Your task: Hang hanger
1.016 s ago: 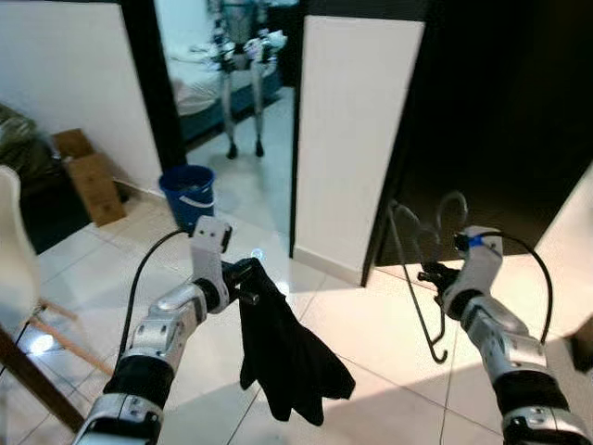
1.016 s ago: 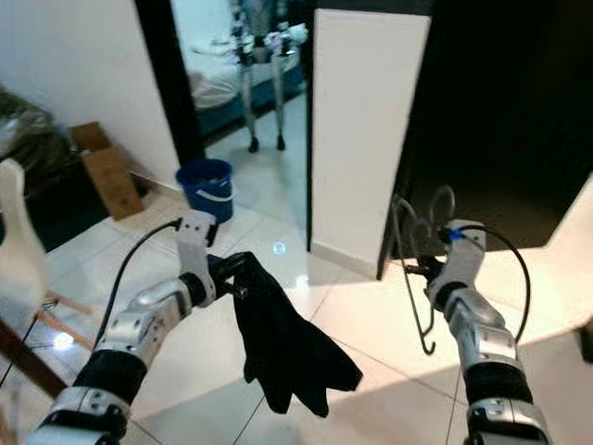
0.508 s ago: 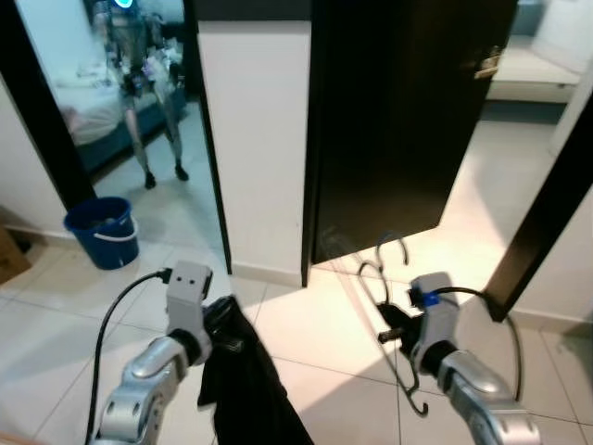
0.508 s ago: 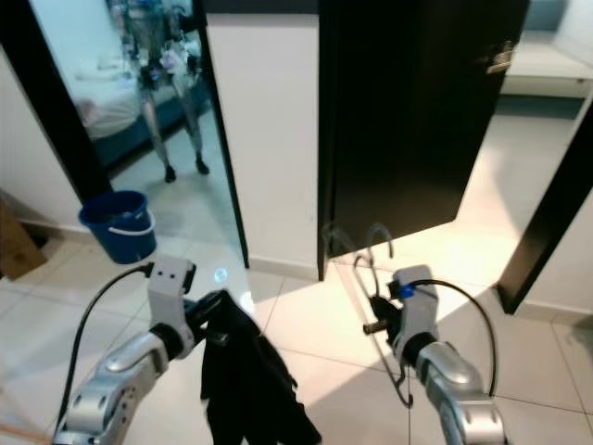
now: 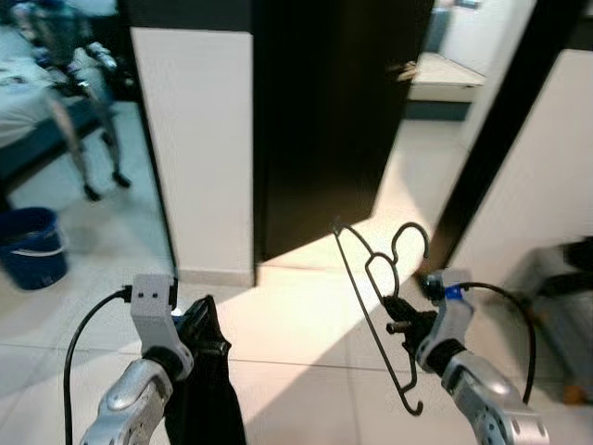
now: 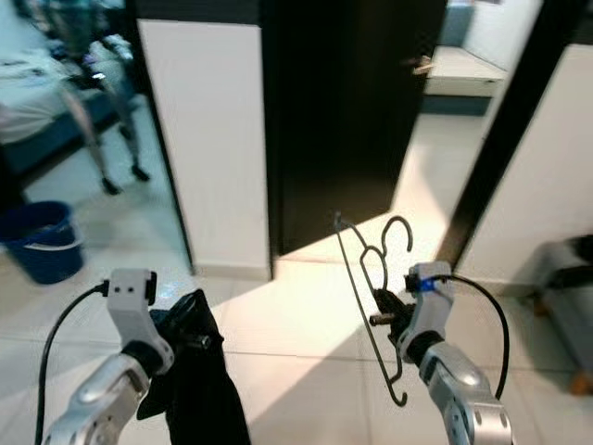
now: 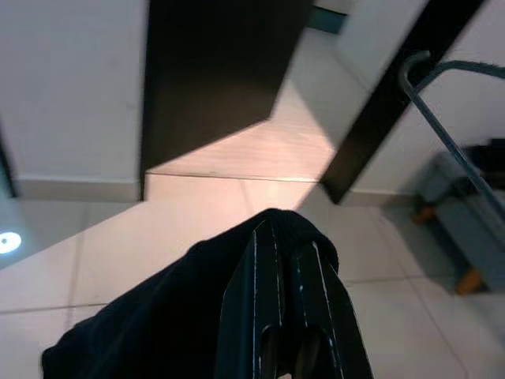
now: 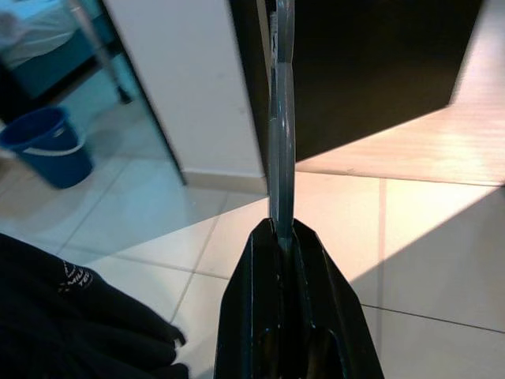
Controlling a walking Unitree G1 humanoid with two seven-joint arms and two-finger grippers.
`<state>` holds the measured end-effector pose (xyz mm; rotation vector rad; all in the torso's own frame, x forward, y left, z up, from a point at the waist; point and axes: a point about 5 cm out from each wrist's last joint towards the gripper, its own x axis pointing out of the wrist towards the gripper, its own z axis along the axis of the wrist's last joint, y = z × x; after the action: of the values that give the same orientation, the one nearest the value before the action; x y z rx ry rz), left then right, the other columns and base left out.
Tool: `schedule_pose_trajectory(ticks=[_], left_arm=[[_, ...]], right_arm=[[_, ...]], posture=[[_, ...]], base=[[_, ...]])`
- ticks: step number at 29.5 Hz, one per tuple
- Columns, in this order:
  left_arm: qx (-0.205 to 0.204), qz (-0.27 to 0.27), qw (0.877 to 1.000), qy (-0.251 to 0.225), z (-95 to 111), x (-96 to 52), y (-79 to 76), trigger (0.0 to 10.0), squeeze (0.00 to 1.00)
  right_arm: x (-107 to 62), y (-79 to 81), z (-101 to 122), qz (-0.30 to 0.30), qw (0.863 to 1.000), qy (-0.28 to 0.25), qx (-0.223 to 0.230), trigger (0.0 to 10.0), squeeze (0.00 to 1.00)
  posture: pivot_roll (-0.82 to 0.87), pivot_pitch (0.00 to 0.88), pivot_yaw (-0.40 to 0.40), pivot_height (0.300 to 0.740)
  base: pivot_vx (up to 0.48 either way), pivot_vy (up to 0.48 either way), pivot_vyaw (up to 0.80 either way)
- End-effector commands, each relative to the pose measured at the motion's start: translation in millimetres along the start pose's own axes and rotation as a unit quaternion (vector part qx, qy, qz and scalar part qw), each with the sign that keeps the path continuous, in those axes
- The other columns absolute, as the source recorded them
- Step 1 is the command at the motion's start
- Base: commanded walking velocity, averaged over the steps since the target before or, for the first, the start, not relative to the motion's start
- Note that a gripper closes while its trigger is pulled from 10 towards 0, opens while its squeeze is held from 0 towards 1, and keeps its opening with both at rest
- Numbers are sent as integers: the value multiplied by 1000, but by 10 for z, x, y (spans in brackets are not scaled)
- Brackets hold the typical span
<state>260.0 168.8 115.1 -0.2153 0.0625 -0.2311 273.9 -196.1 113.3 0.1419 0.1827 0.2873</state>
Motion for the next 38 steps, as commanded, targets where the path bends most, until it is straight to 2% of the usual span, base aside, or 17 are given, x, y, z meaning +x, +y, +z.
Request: schedule_pose_trajectory(ticks=[1,12,19,26,30,34,36,38], left_arm=[[-5,-11,1000,-14,70,28,-77,10000,0],[-8,-11,1000,-13,53,79,-164,10000,0],[-11,-52,999,-7,103,143,-277,10000,0],[-20,-38,999,-4,97,108,-195,10000,0],[-22,-41,999,0,93,112,-201,10000,0],[-18,-76,997,24,84,159,-253,10000,0],[-18,-76,997,24,84,159,-253,10000,0],[10,-110,994,27,150,228,-310,10000,0]], right_arm=[[-26,7,-24,-1,1000,9,9,10000,0],[-40,37,-18,3,1000,17,16,10000,0],[-48,19,12,10,999,25,17,10000,0],[2,56,18,25,999,33,15,10000,0],[26,78,20,38,999,37,12,10000,0],[39,116,21,60,997,45,13,10000,0],[39,116,21,60,997,45,13,10000,0],[18,125,32,69,996,44,20,10000,0]], posture=[[-16,0,-39,740],[-42,0,-32,740],[-31,0,-46,740],[-12,0,-64,740],[-12,0,-64,740],[-26,0,-59,740],[-26,0,-59,740],[-44,0,-47,740]], base=[[0,0,-800],[0,0,-800],[0,0,-800],[0,0,-800],[0,0,-800],[0,0,-800],[0,0,-800],[0,0,-800]])
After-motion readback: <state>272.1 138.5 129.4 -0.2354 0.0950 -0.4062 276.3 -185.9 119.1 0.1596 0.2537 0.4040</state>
